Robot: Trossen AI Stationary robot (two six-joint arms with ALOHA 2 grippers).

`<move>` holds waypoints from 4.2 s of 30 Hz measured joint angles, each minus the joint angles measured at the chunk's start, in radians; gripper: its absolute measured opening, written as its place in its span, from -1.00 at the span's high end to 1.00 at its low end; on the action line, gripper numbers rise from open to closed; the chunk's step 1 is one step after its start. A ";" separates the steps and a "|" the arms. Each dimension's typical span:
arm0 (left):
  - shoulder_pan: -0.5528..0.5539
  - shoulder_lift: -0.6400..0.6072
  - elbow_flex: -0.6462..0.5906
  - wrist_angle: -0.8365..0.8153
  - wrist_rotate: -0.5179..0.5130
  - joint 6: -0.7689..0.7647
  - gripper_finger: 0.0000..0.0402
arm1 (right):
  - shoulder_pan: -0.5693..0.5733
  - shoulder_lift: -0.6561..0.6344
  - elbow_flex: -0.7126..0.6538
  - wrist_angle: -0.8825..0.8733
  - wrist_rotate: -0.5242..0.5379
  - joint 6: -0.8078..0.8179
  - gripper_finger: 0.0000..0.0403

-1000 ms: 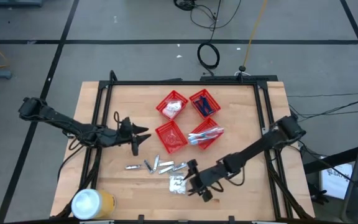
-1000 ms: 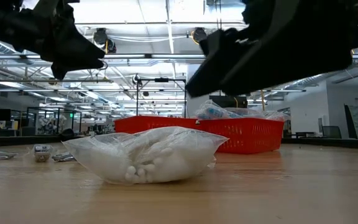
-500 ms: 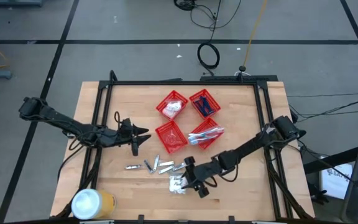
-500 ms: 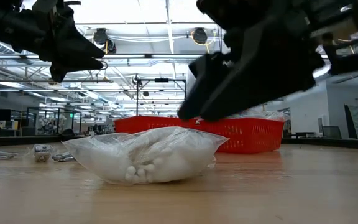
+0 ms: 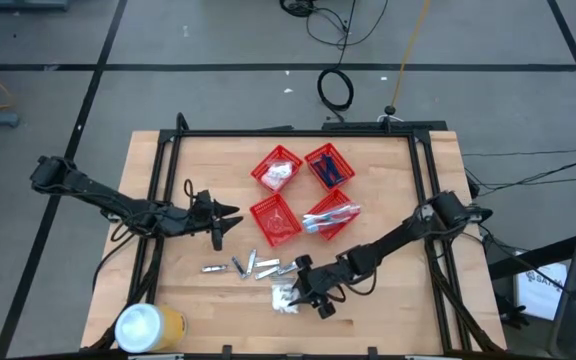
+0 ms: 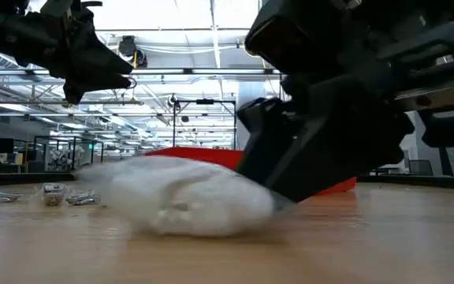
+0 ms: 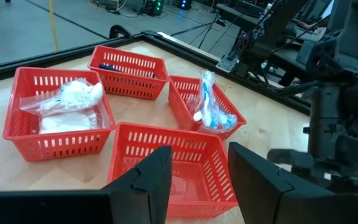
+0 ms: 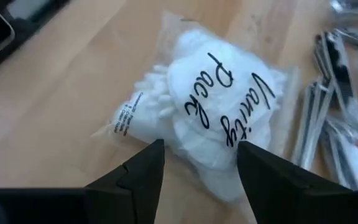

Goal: Pick & Place Travel size toiletries
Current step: Put the transparent cotton pack into the top left red bin

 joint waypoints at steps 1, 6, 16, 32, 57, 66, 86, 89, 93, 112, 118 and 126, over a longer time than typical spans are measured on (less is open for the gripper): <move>0.000 0.000 0.000 0.000 0.000 0.000 0.24 | 0.000 0.007 0.000 0.007 -0.006 0.000 0.07; 0.000 0.000 0.000 -0.006 0.000 -0.003 0.24 | 0.000 0.010 0.000 0.006 0.016 -0.001 0.22; 0.000 0.000 0.000 -0.002 -0.001 -0.022 0.24 | 0.000 0.004 0.000 0.023 0.015 -0.052 0.96; 0.000 0.022 0.001 0.124 0.076 -0.173 0.24 | 0.020 -0.323 -0.019 -0.083 0.619 -0.402 1.00; 0.166 0.448 0.154 0.483 0.107 -0.202 0.24 | -0.171 -0.350 -0.149 0.295 0.616 -0.678 1.00; 0.176 0.451 0.198 0.490 0.176 -0.107 0.24 | -0.172 -0.349 -0.149 0.271 0.616 -0.655 1.00; 0.263 0.426 0.197 0.506 0.205 -0.152 -0.57 | -0.131 -0.350 -0.149 0.233 0.618 -0.609 1.00; 0.269 0.428 0.196 0.515 0.220 -0.158 -0.59 | -0.130 -0.349 -0.149 0.241 0.617 -0.610 1.00; 0.269 0.429 0.197 0.536 0.306 -0.188 -0.56 | -0.130 -0.349 -0.149 0.250 0.618 -0.626 1.00; 0.261 0.431 0.197 0.518 0.332 -0.180 -0.46 | -0.130 -0.350 -0.148 0.393 0.701 -0.828 1.00; 0.261 0.431 0.197 0.518 0.333 -0.180 -0.46 | -0.141 -0.350 -0.148 0.422 0.703 -0.849 1.00; 0.261 0.431 0.197 0.518 0.333 -0.182 -0.46 | -0.182 -0.350 -0.148 0.444 0.707 -0.859 1.00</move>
